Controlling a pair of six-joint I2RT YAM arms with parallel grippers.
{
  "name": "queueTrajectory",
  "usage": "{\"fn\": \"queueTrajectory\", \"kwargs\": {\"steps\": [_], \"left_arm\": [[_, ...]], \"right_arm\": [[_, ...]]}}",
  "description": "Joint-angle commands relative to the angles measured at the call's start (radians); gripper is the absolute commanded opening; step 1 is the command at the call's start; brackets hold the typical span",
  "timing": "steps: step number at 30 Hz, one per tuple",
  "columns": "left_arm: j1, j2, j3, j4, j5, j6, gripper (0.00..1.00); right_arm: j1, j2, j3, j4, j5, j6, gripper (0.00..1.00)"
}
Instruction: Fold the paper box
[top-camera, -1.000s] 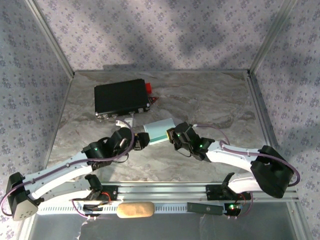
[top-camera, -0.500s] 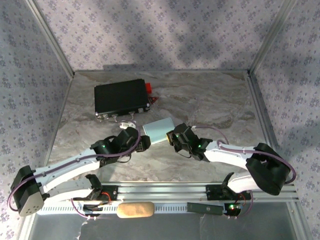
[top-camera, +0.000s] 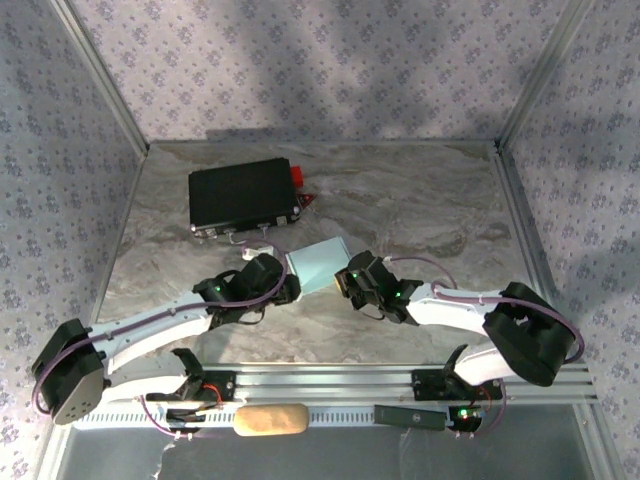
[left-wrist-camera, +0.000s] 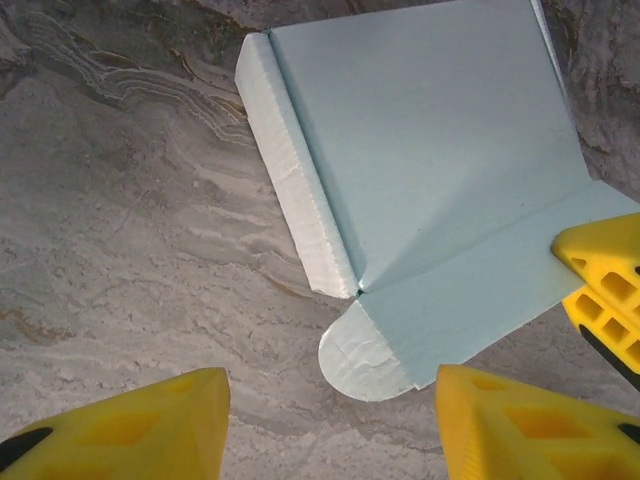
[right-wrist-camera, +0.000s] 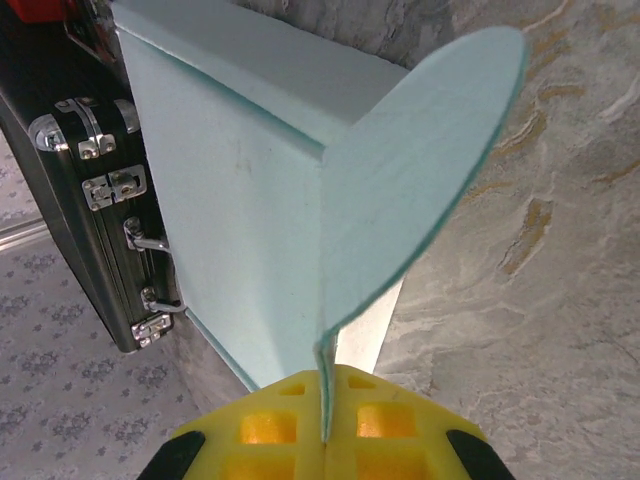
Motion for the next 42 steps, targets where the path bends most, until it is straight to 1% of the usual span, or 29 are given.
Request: {"fn": "queueTrajectory", "kwargs": {"steps": [1, 6, 10, 13, 16, 18, 20, 22, 23, 26, 28, 29, 31, 33, 36, 38, 42], "left_arm": [[0.015, 0.013, -0.001, 0.042, 0.024, -0.006, 0.56], [0.027, 0.041, -0.001, 0.06, 0.04, 0.0, 0.55], [0.037, 0.063, 0.008, 0.064, 0.045, 0.011, 0.55], [0.062, 0.078, 0.006, 0.084, 0.074, 0.016, 0.55], [0.088, 0.093, 0.008, 0.113, 0.113, 0.03, 0.54], [0.104, 0.107, 0.012, 0.128, 0.142, 0.048, 0.53], [0.128, 0.119, 0.012, 0.135, 0.169, 0.065, 0.53], [0.163, 0.125, -0.006, 0.169, 0.214, 0.075, 0.52], [0.177, 0.126, -0.017, 0.19, 0.237, 0.078, 0.52], [0.216, 0.14, -0.037, 0.236, 0.288, 0.091, 0.51], [0.231, 0.16, -0.046, 0.28, 0.323, 0.096, 0.49], [0.234, 0.171, -0.046, 0.294, 0.335, 0.098, 0.47], [0.238, 0.206, -0.039, 0.316, 0.353, 0.103, 0.44], [0.24, 0.247, -0.026, 0.315, 0.363, 0.104, 0.41], [0.244, 0.29, -0.027, 0.356, 0.374, 0.094, 0.4], [0.245, 0.309, -0.036, 0.393, 0.382, 0.084, 0.4], [0.245, 0.314, -0.063, 0.443, 0.384, 0.067, 0.38]], "right_arm": [[-0.007, 0.022, -0.028, -0.062, -0.002, -0.036, 0.02], [-0.014, 0.025, -0.036, -0.07, -0.016, -0.035, 0.08], [-0.016, 0.008, -0.039, -0.067, -0.022, -0.049, 0.22], [-0.018, -0.042, -0.022, -0.141, -0.004, -0.093, 0.35], [-0.024, -0.139, -0.018, -0.247, 0.033, -0.174, 0.48], [-0.043, -0.224, -0.034, -0.288, 0.056, -0.234, 0.56], [-0.076, -0.329, -0.062, -0.318, 0.071, -0.348, 0.62], [-0.125, -0.443, -0.089, -0.358, 0.05, -0.483, 0.68], [-0.151, -0.484, -0.097, -0.366, 0.02, -0.547, 0.69], [-0.32, -0.554, -0.104, -0.411, -0.127, -0.752, 0.69], [-0.46, -0.542, -0.096, -0.404, -0.265, -0.866, 0.68], [-0.521, -0.521, -0.093, -0.383, -0.334, -0.9, 0.68], [-0.618, -0.446, -0.078, -0.342, -0.471, -0.954, 0.68], [-0.668, -0.354, -0.049, -0.309, -0.564, -0.991, 0.67], [-0.688, -0.221, -0.004, -0.252, -0.654, -1.033, 0.63], [-0.688, -0.171, 0.002, -0.218, -0.659, -1.048, 0.61], [-0.692, -0.125, -0.015, -0.141, -0.665, -1.057, 0.61]]}}
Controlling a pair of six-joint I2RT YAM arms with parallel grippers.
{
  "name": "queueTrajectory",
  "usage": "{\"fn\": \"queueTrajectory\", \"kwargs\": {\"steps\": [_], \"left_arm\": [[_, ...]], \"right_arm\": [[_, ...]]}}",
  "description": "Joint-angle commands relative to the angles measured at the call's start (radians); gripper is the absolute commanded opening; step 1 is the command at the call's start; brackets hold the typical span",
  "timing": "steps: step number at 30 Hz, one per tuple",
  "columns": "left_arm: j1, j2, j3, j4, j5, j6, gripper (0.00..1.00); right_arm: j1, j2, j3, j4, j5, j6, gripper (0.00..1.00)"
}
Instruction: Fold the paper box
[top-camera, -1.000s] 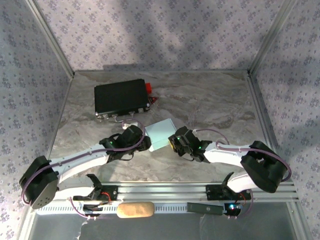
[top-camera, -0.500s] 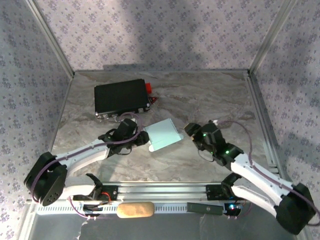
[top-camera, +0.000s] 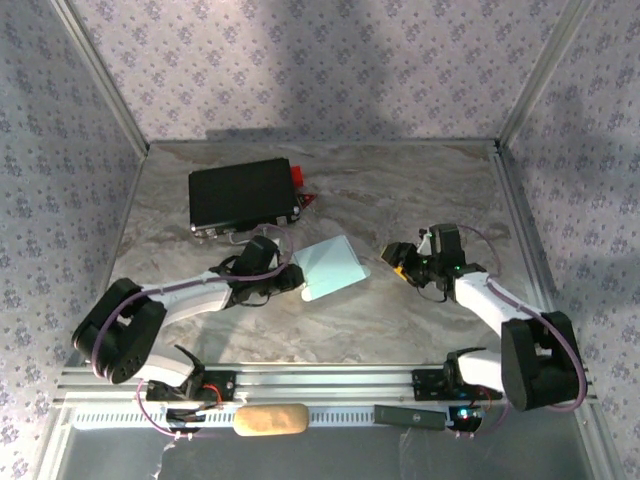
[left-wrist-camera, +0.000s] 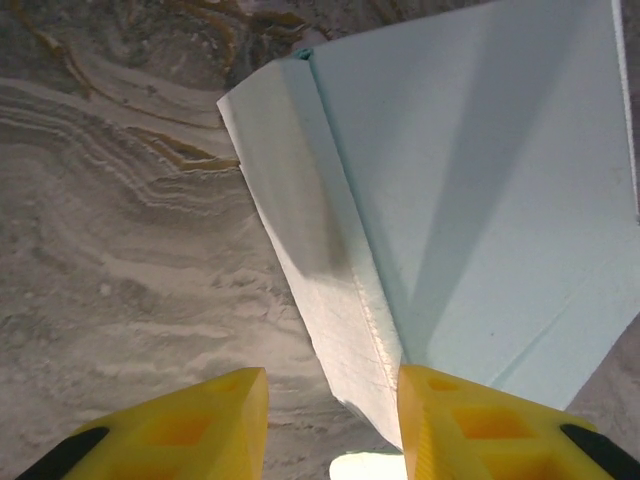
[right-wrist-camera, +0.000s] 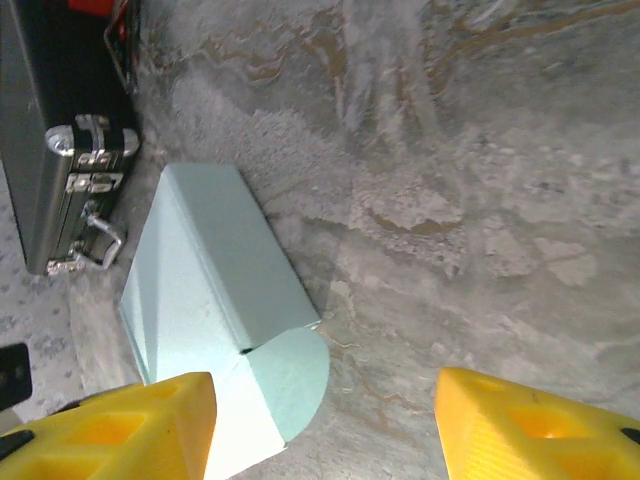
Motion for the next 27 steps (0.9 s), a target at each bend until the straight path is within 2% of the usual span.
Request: {"fn": "queueTrajectory", "kwargs": {"steps": [1, 4, 9, 16, 27], "left_arm": [[0.01, -0.004, -0.03, 0.067, 0.017, -0.016, 0.38], [0.006, -0.063, -0.051, 0.066, 0.002, -0.035, 0.37], [0.003, -0.167, -0.063, 0.046, -0.023, -0.059, 0.43], [0.006, -0.018, -0.015, 0.119, 0.071, -0.062, 0.39], [0.005, 0.059, -0.039, 0.197, 0.052, -0.081, 0.35]], "right_arm": [[-0.008, 0.025, 0.02, 0.094, -0.074, -0.06, 0.61], [-0.009, 0.046, 0.028, 0.106, -0.085, -0.073, 0.61], [-0.011, 0.102, 0.059, 0.103, -0.1, -0.086, 0.61], [-0.011, 0.157, 0.084, 0.126, -0.114, -0.082, 0.61], [-0.008, 0.22, 0.119, 0.143, -0.173, -0.106, 0.63]]}}
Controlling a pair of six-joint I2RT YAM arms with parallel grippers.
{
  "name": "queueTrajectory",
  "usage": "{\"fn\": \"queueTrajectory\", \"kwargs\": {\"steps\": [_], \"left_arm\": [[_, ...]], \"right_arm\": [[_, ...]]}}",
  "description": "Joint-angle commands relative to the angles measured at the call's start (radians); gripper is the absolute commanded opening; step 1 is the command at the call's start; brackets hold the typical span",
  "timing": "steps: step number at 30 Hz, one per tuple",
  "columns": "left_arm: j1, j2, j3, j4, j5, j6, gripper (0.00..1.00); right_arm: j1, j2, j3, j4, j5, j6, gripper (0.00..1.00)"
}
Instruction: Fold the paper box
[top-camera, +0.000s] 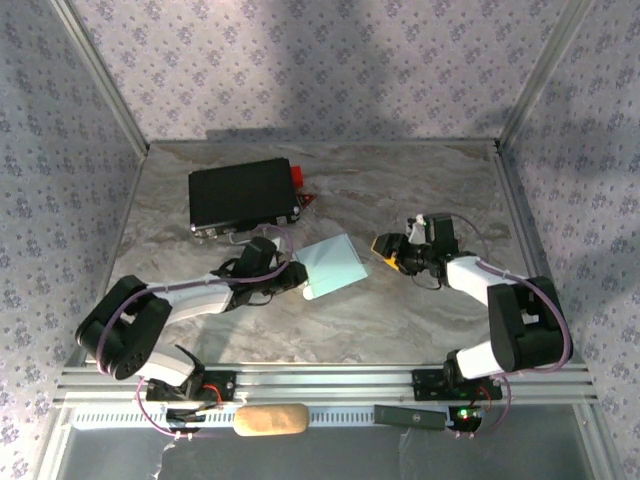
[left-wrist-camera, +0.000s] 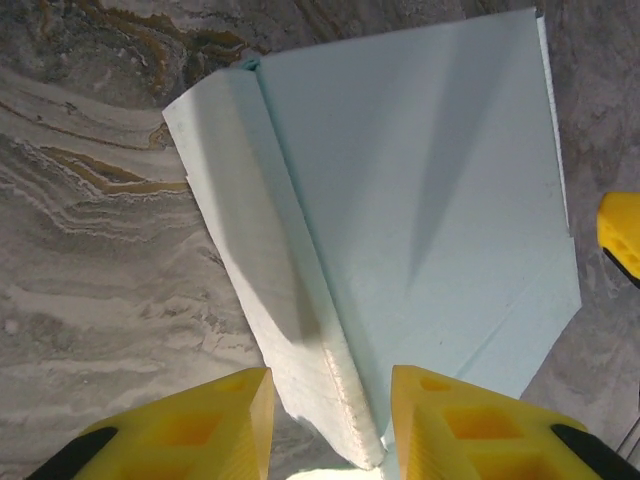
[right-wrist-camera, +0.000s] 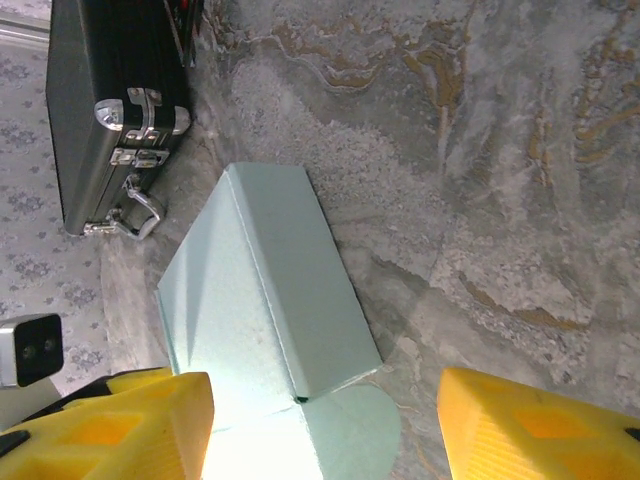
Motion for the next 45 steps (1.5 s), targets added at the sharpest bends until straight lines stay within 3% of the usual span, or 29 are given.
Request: {"fn": "queueTrajectory", "kwargs": {"steps": [1, 9, 18, 27, 39, 45], "left_arm": [[0.006, 0.036, -0.002, 0.041, 0.008, -0.01, 0.35], [0.011, 0.032, -0.02, 0.035, -0.004, -0.002, 0.29], [0.04, 0.011, -0.053, 0.016, 0.009, 0.032, 0.2], [0.069, -0.014, -0.086, 0.01, 0.014, 0.05, 0.18], [0.073, -0.026, -0.06, -0.012, 0.023, 0.055, 0.18], [0.072, -0.024, -0.056, -0.008, 0.027, 0.053, 0.18]], "right_arm": [[-0.003, 0.04, 0.038, 0.02, -0.055, -0.033, 0.63], [-0.001, 0.13, 0.065, 0.066, -0.11, -0.05, 0.64], [0.025, 0.162, 0.095, 0.08, -0.188, -0.096, 0.72], [0.061, 0.256, 0.132, 0.131, -0.291, -0.096, 0.74], [0.07, 0.128, 0.079, 0.169, -0.264, -0.052, 0.75], [0.124, 0.1, 0.12, 0.114, -0.285, -0.074, 0.82]]}}
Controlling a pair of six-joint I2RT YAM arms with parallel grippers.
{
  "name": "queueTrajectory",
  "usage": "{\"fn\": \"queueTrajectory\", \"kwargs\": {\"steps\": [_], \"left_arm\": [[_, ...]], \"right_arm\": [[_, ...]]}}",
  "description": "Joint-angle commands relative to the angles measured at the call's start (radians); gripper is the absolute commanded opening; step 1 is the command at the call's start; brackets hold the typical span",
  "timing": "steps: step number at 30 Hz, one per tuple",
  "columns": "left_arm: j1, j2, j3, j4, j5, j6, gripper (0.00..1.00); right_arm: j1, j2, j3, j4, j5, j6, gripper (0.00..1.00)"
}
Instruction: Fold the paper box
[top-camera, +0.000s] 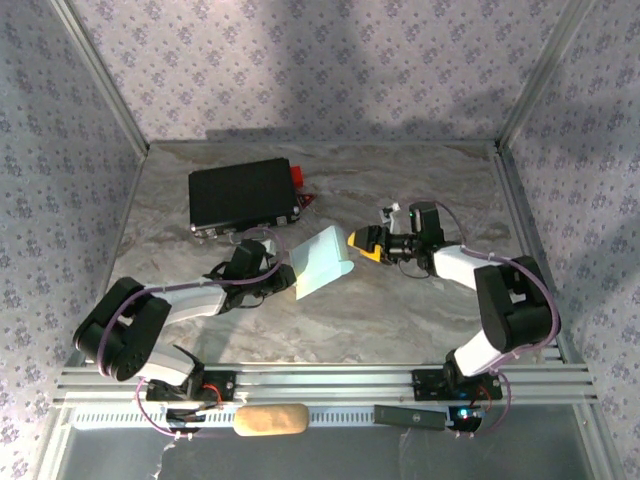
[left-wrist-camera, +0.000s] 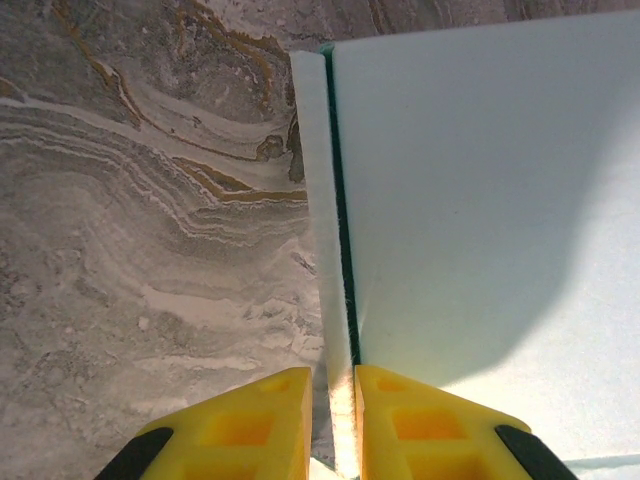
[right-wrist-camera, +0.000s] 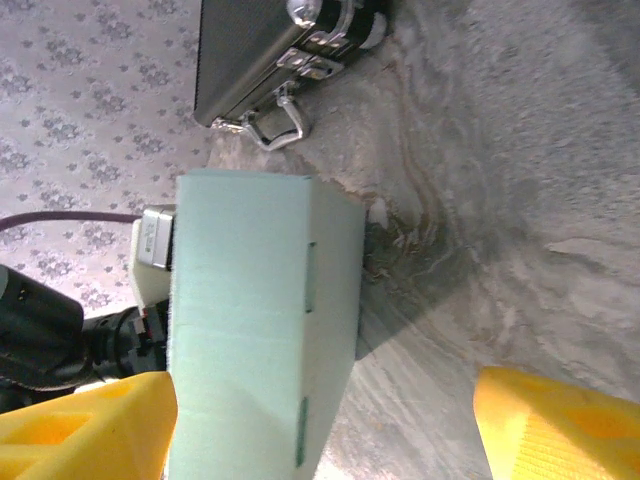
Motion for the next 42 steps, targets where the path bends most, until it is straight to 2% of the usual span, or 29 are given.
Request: {"fn": "queueTrajectory", "kwargs": {"steps": [1, 3, 8, 15, 20, 25, 28, 31, 35, 39, 42], "left_arm": [[0.001, -0.005, 0.012, -0.047, -0.002, 0.023, 0.18], [0.002, -0.011, 0.016, -0.053, -0.003, 0.024, 0.18], [0.001, -0.023, 0.021, -0.069, -0.004, 0.03, 0.18], [0.002, -0.022, 0.028, -0.073, -0.002, 0.031, 0.18], [0.002, -0.025, 0.034, -0.082, -0.004, 0.036, 0.18], [0.002, -0.04, 0.034, -0.087, -0.011, 0.039, 0.19], [0.002, -0.084, 0.035, -0.1, -0.022, 0.044, 0.23], [0.003, -0.133, 0.052, -0.145, -0.035, 0.061, 0.32], [0.019, -0.175, 0.073, -0.186, -0.024, 0.064, 0.37], [0.06, -0.236, 0.053, -0.169, -0.001, 0.024, 0.53], [0.099, -0.271, 0.042, -0.135, 0.038, -0.026, 0.65]], "right_arm": [[0.042, -0.023, 0.036, -0.053, -0.017, -0.02, 0.82], [0.062, -0.029, 0.05, -0.071, -0.003, -0.027, 0.84], [0.111, -0.023, 0.14, -0.257, 0.07, -0.132, 0.85], [0.135, 0.052, 0.194, -0.271, 0.058, -0.134, 0.84], [0.15, 0.103, 0.251, -0.315, 0.064, -0.144, 0.78], [0.156, 0.117, 0.25, -0.281, 0.066, -0.089, 0.69], [0.155, 0.122, 0.231, -0.228, 0.057, -0.018, 0.61], [0.149, 0.123, 0.211, -0.174, 0.048, 0.061, 0.55], [0.142, 0.125, 0.195, -0.121, 0.04, 0.133, 0.52], [0.129, 0.121, 0.183, -0.078, 0.031, 0.222, 0.5], [0.104, 0.118, 0.168, -0.04, 0.023, 0.345, 0.45]]}}
